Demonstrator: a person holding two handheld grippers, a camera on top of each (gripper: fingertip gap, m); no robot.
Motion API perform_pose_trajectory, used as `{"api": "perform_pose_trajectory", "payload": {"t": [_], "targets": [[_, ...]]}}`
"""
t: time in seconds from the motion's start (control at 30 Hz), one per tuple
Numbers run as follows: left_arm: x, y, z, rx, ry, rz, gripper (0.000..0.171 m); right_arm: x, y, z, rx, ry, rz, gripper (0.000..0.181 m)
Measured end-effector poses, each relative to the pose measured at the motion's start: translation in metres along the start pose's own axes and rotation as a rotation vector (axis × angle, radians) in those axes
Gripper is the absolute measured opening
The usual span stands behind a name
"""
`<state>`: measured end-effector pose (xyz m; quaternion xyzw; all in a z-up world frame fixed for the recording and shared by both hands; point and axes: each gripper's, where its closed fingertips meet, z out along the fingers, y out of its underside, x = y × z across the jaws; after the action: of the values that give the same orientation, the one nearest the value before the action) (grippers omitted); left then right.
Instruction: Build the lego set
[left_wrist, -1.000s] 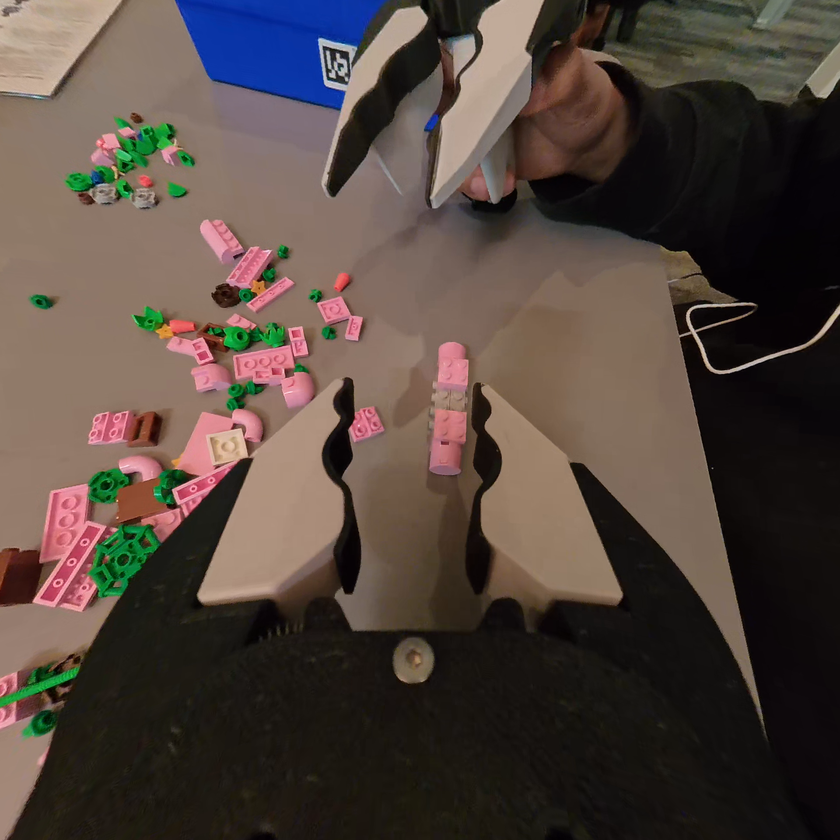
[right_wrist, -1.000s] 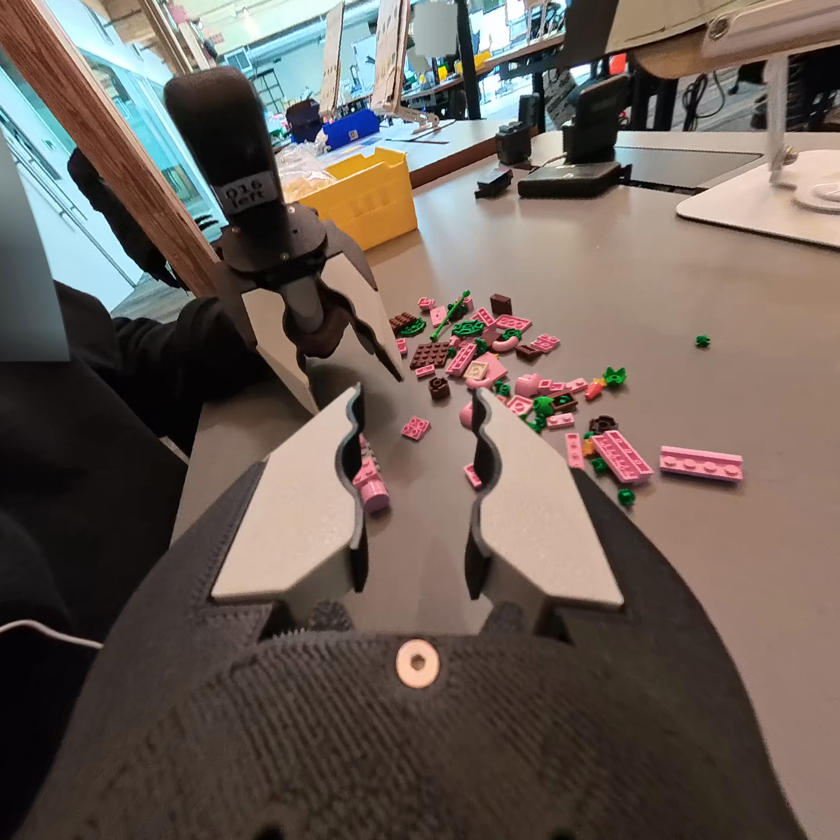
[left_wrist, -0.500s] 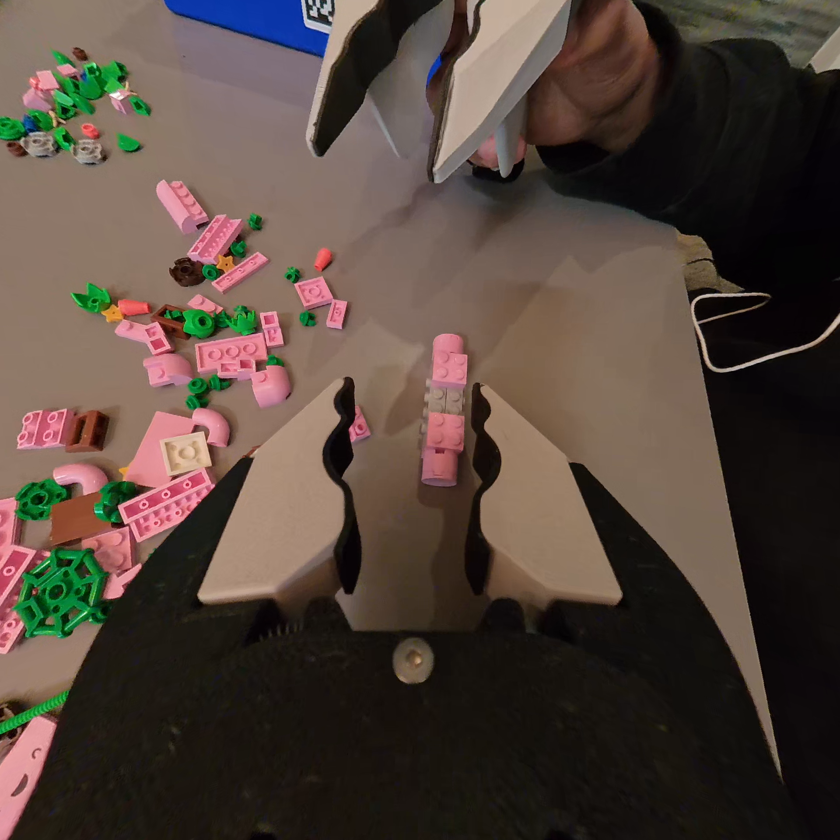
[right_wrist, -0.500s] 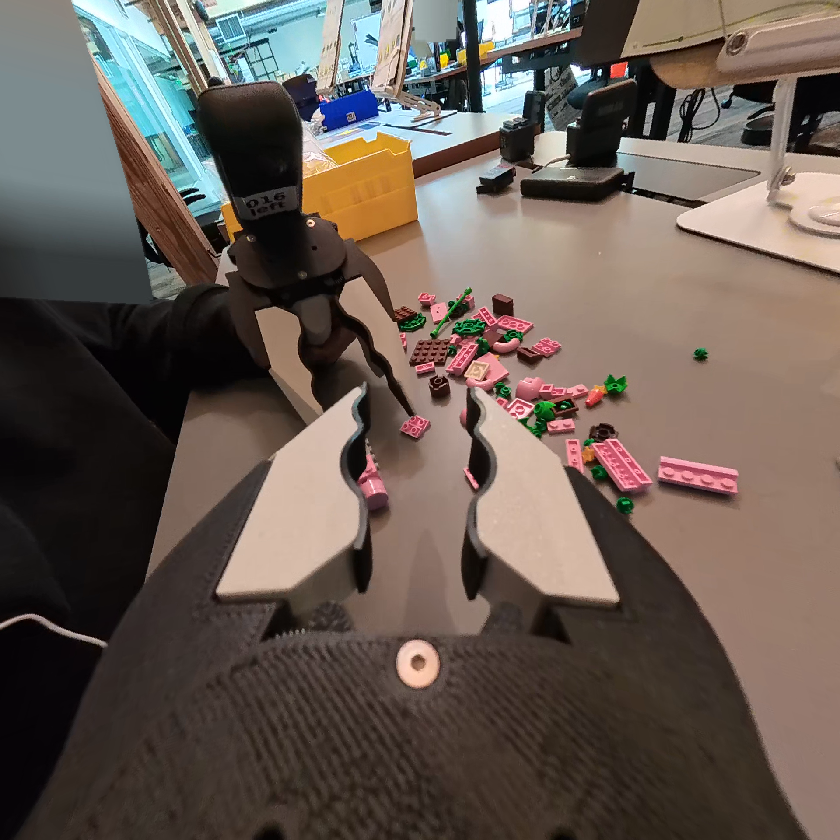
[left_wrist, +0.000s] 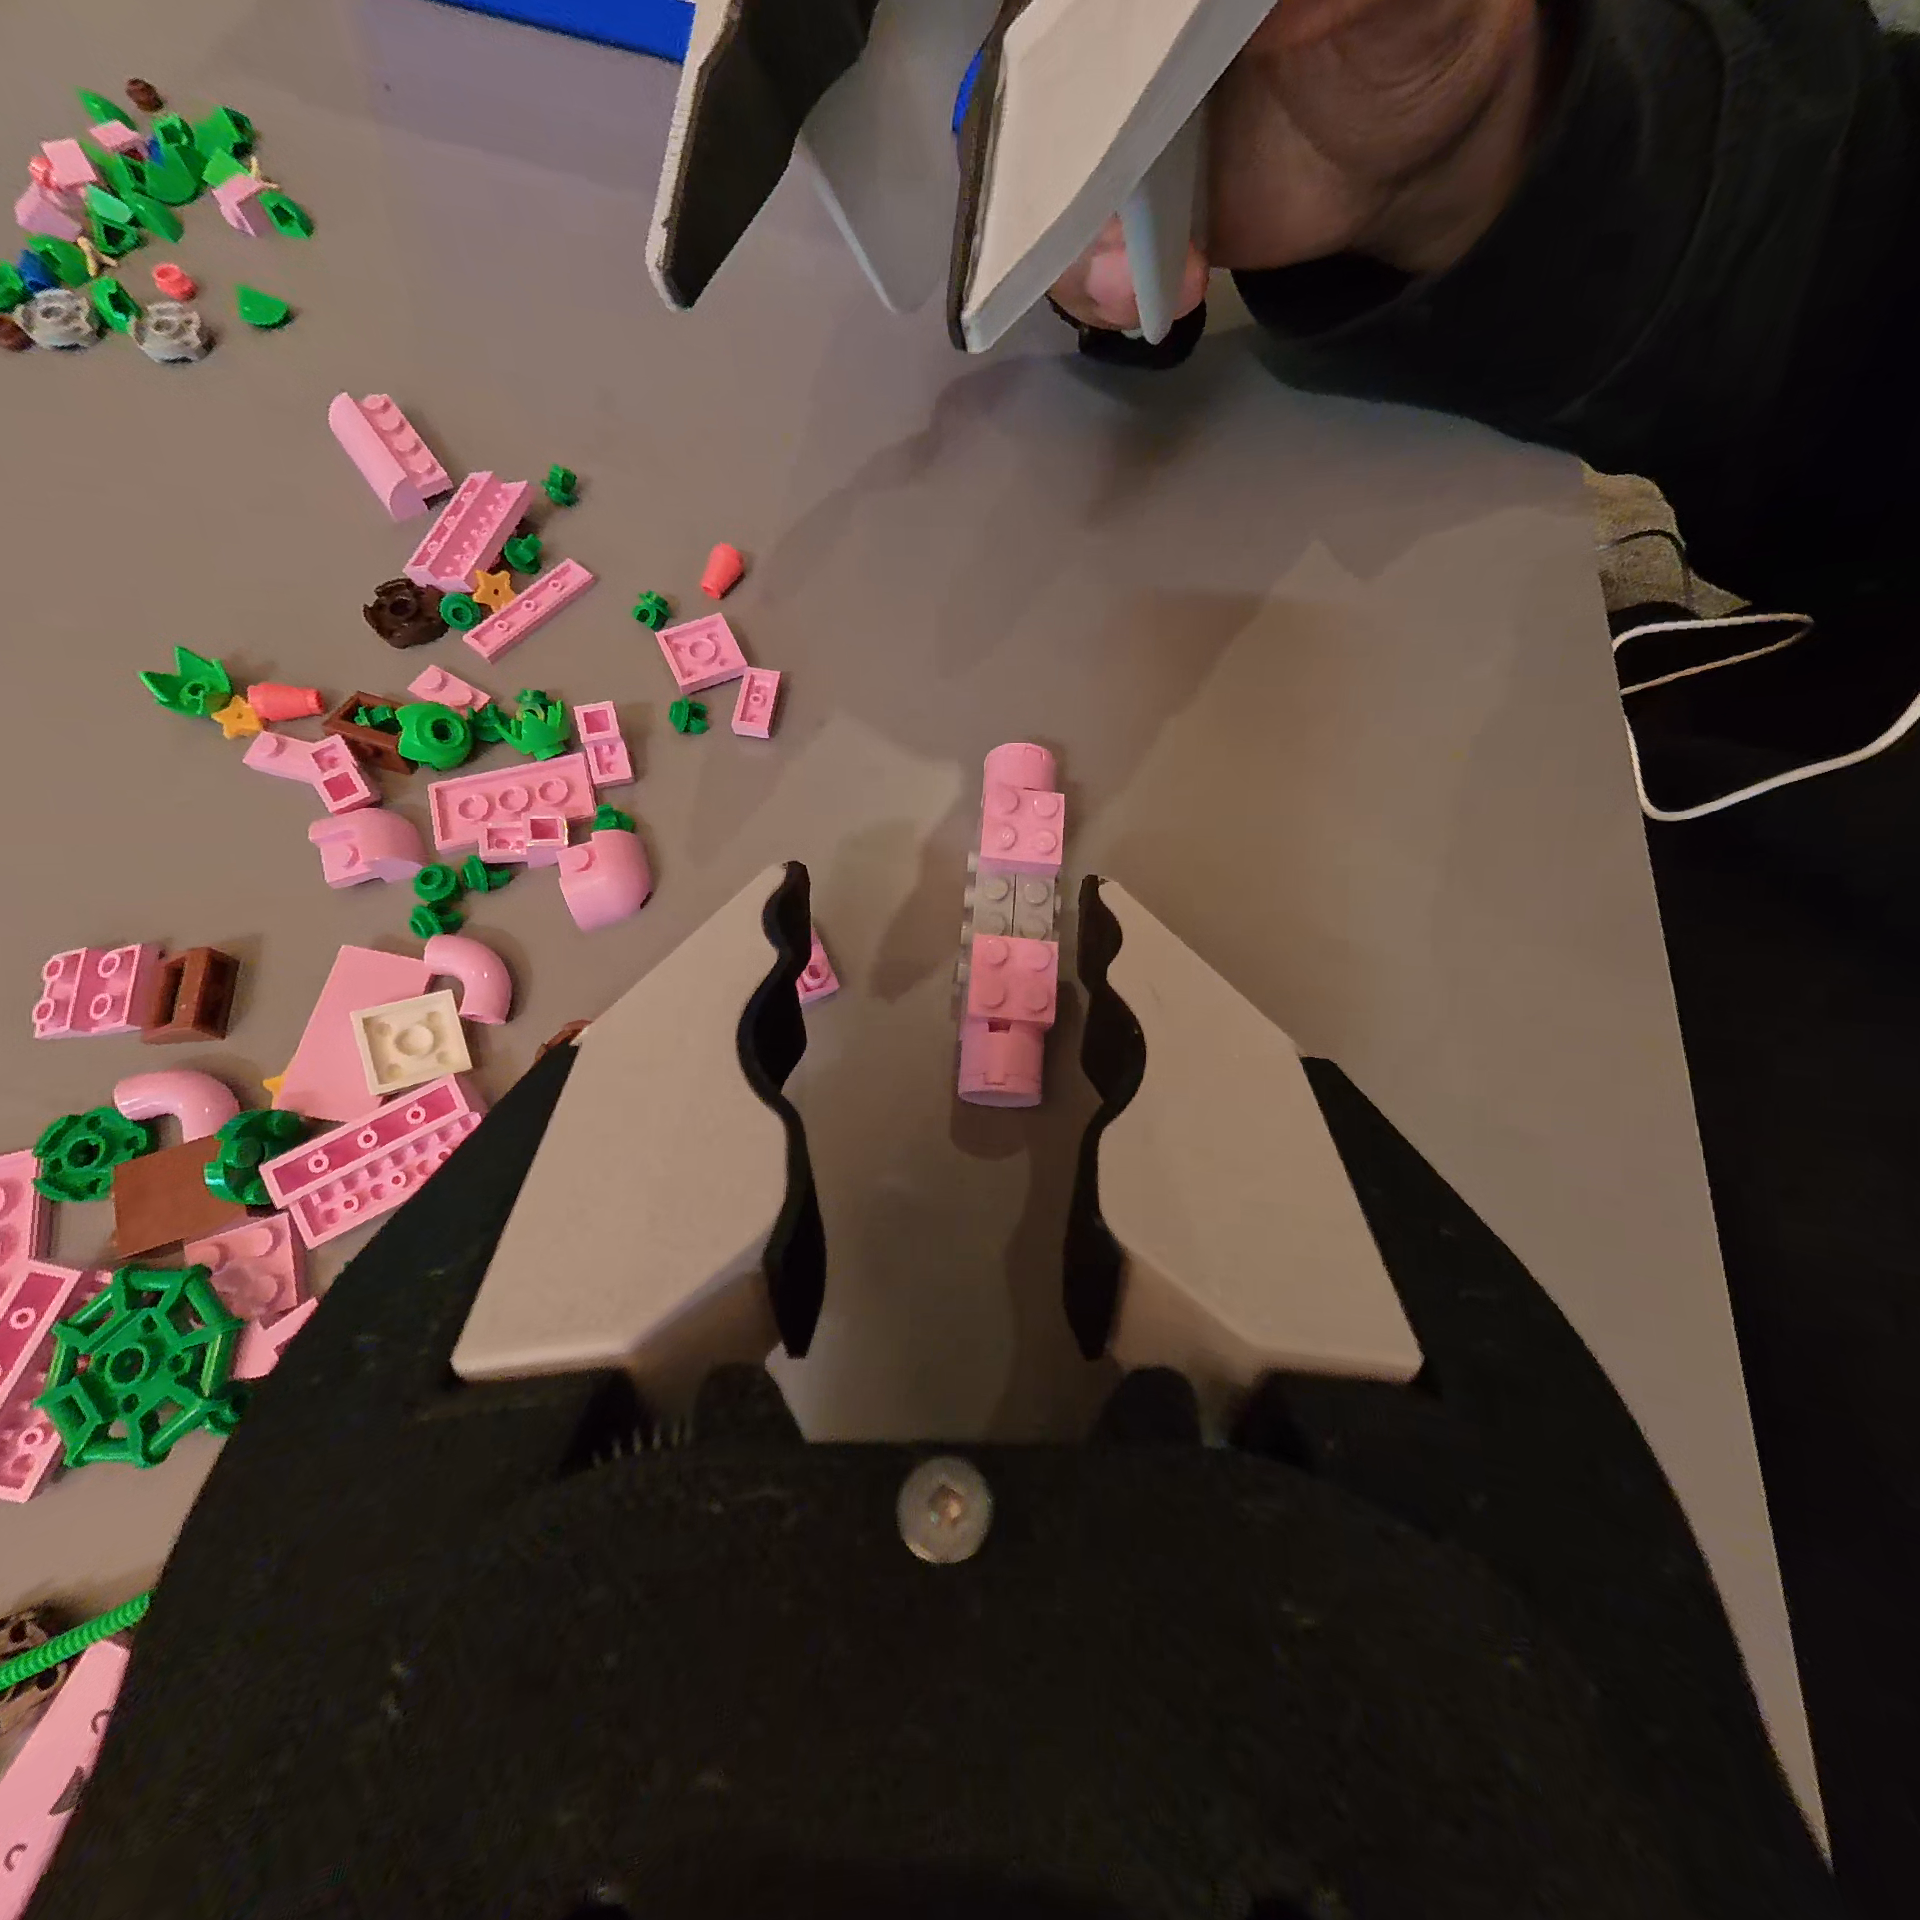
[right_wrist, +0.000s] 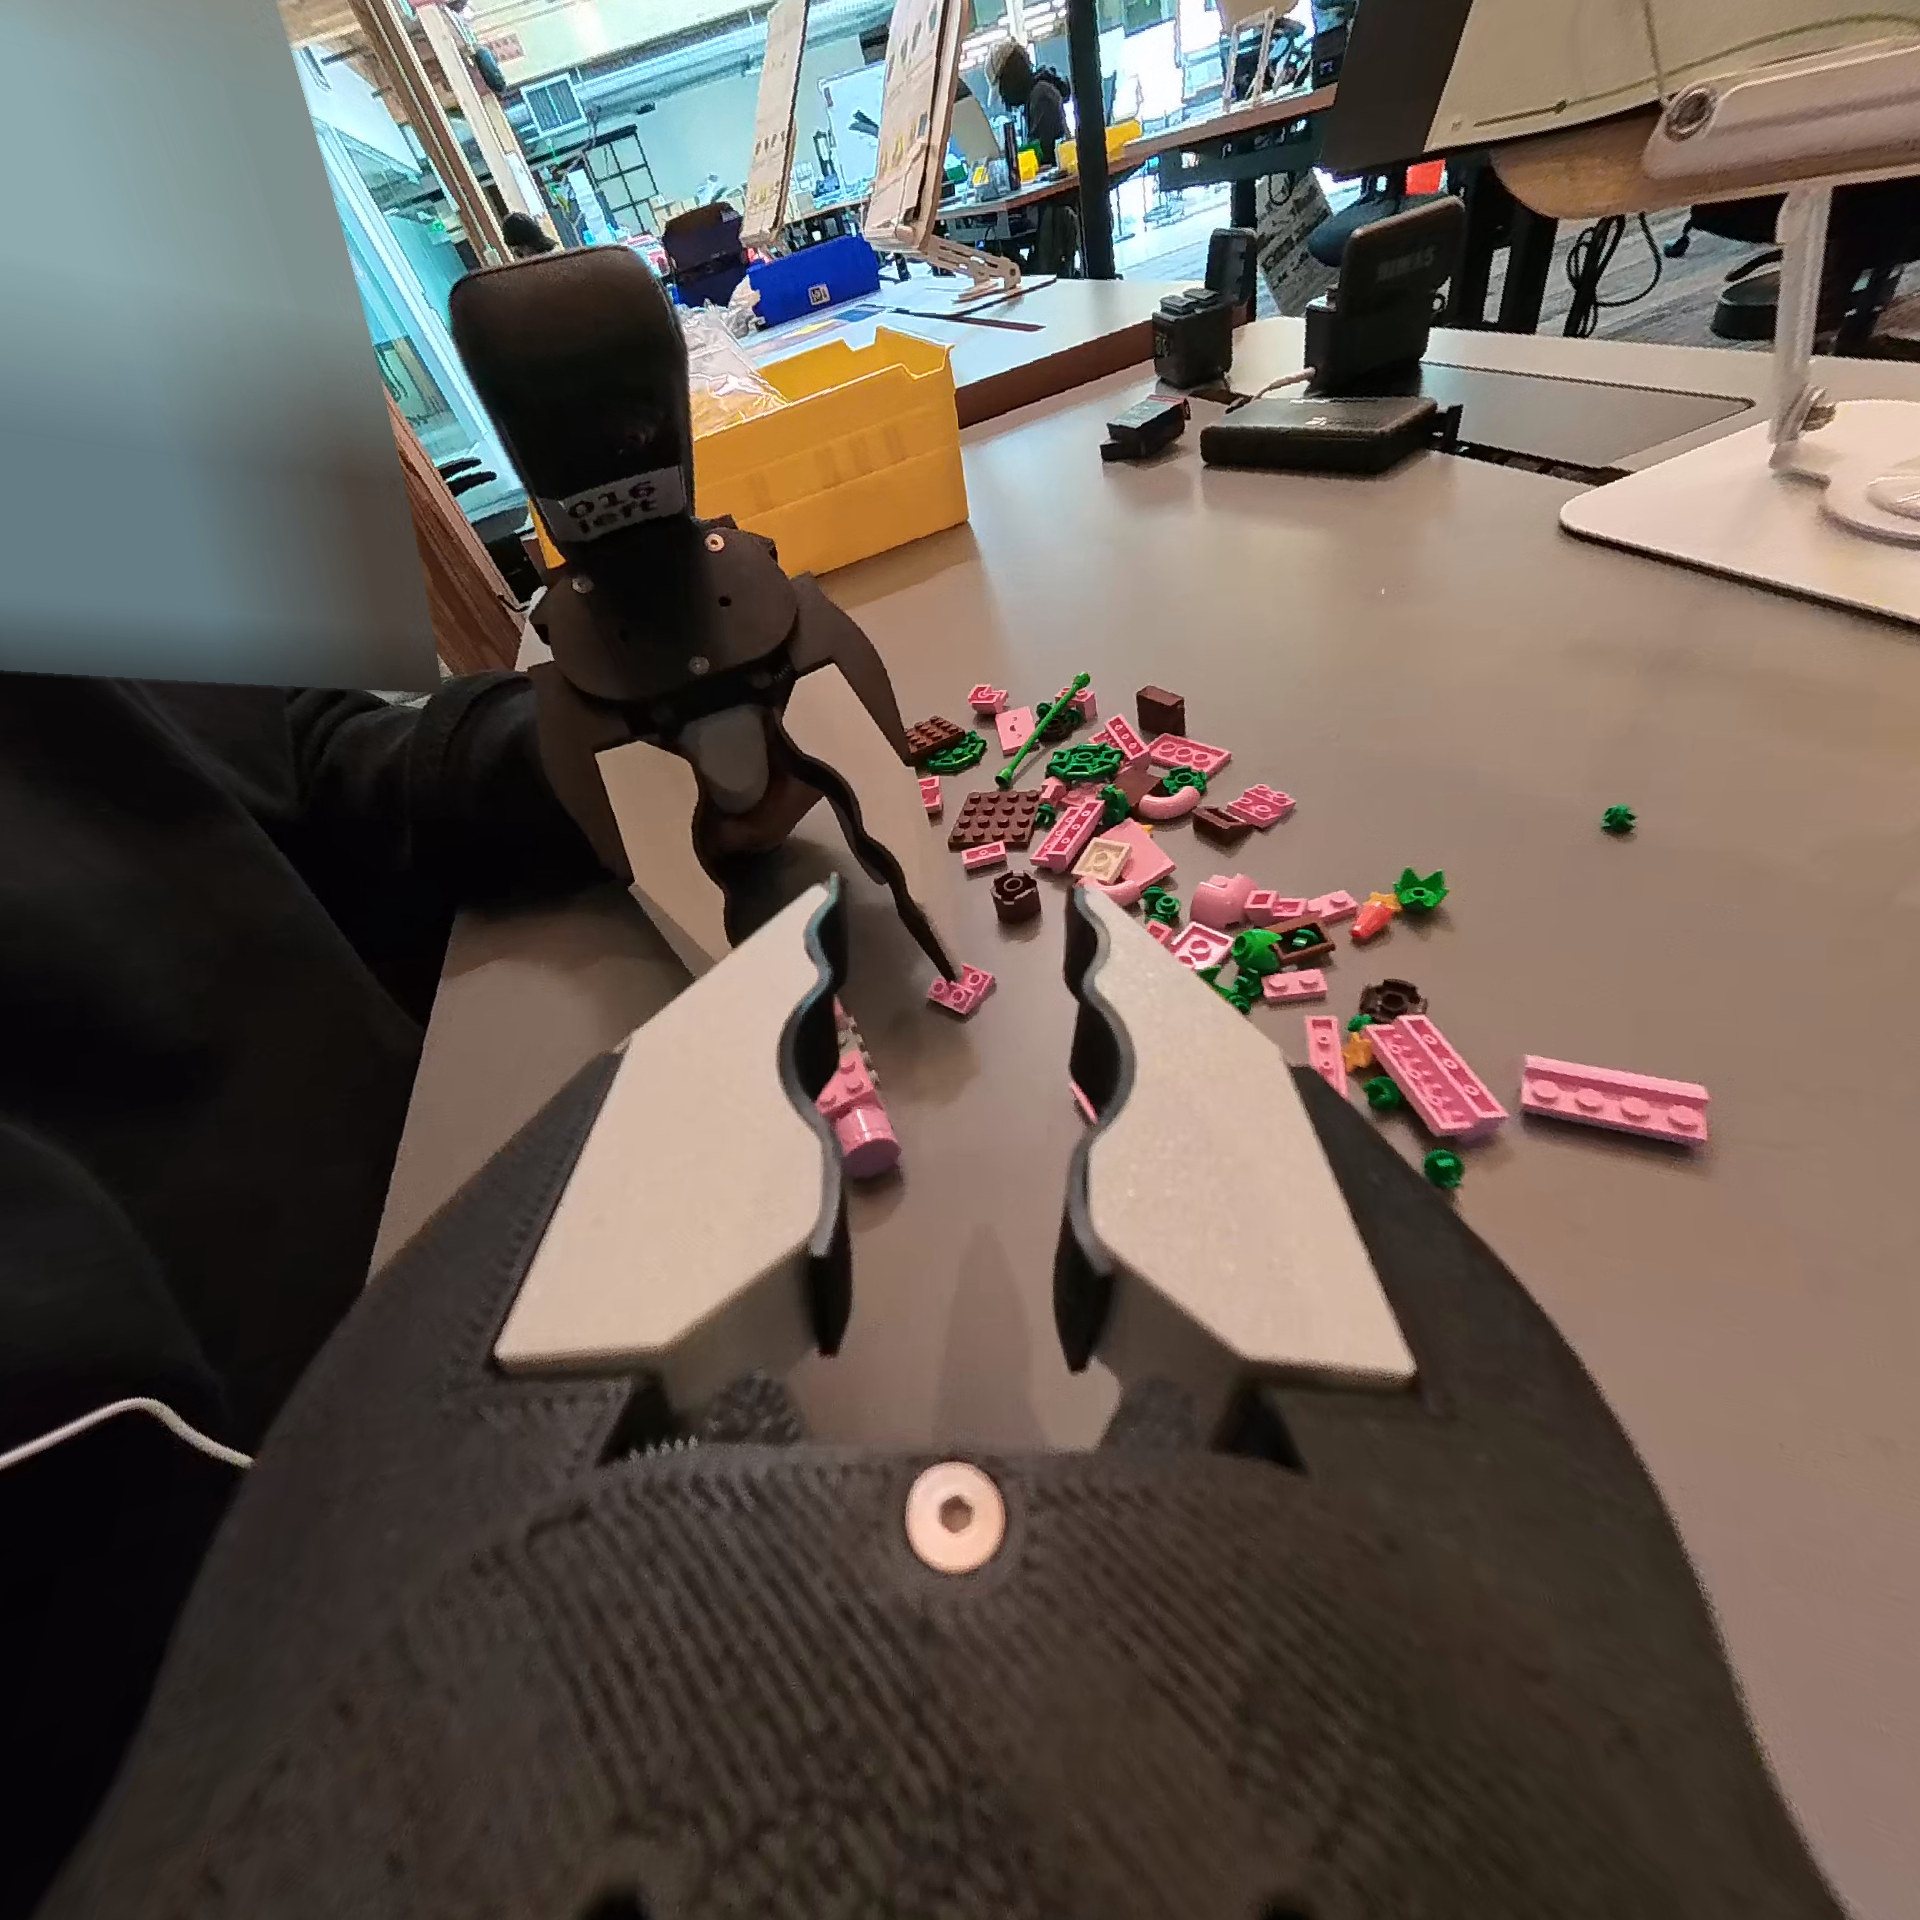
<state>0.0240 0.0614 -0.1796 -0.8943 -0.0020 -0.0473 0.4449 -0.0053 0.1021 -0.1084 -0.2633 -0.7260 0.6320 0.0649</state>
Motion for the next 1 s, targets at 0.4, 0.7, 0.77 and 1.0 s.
{"api": "perform_pose_trajectory", "payload": {"t": [0.4, 0.7, 0.77, 1.0], "targets": [[0.001, 0.002, 0.002, -0.019, 0.010, 0.003, 0.052, -0.001, 0.000, 0.000, 0.001, -0.002, -0.002, 0.041], [0.005, 0.014, 0.017, -0.140, -0.043, 0.087, 0.052, 0.001, 0.002, 0.002, -0.012, 0.007, -0.003, 0.041], [0.006, 0.012, 0.018, -0.133, -0.036, 0.069, 0.035, 0.001, 0.002, 0.002, -0.011, 0.008, -0.002, 0.041], [0.013, -0.003, 0.005, -0.003, 0.042, 0.035, 0.018, -0.008, 0.011, 0.004, -0.059, -0.056, 0.004, 0.041]]}}
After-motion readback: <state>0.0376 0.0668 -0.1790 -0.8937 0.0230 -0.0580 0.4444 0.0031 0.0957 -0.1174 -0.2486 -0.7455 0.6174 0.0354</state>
